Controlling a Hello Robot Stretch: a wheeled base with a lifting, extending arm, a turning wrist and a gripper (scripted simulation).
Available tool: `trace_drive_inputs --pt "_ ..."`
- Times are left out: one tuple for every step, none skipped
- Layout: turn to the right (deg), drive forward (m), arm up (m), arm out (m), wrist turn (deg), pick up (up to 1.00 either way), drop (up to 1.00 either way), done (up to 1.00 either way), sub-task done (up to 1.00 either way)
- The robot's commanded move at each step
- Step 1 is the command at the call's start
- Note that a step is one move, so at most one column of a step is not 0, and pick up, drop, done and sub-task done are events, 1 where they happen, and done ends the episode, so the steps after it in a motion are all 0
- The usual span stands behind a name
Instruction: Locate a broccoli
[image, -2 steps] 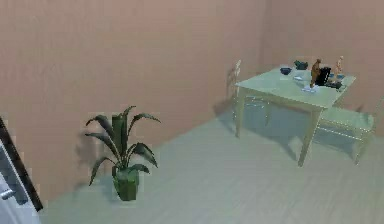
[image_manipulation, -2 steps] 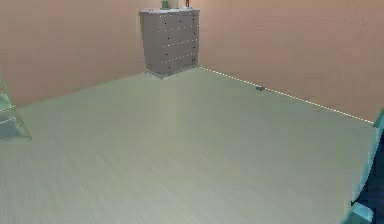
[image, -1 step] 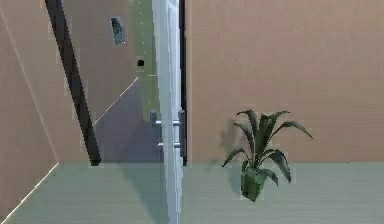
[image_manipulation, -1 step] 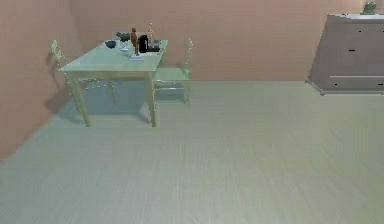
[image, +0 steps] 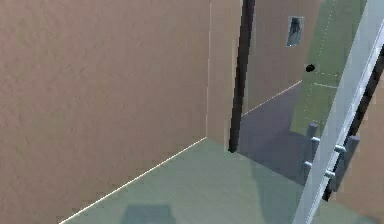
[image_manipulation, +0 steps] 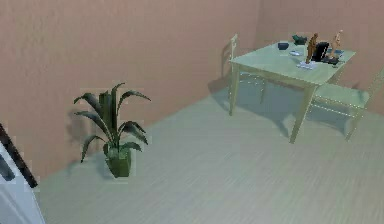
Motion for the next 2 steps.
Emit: trace_drive_inputs --pt "0.0 0.4 0.0 0.0 0.0 0.0 0.0 0.0 0.0" --pt "24.0 0.0 0.0 0.0 0.0 0.0 0.0 0.0 0.0"
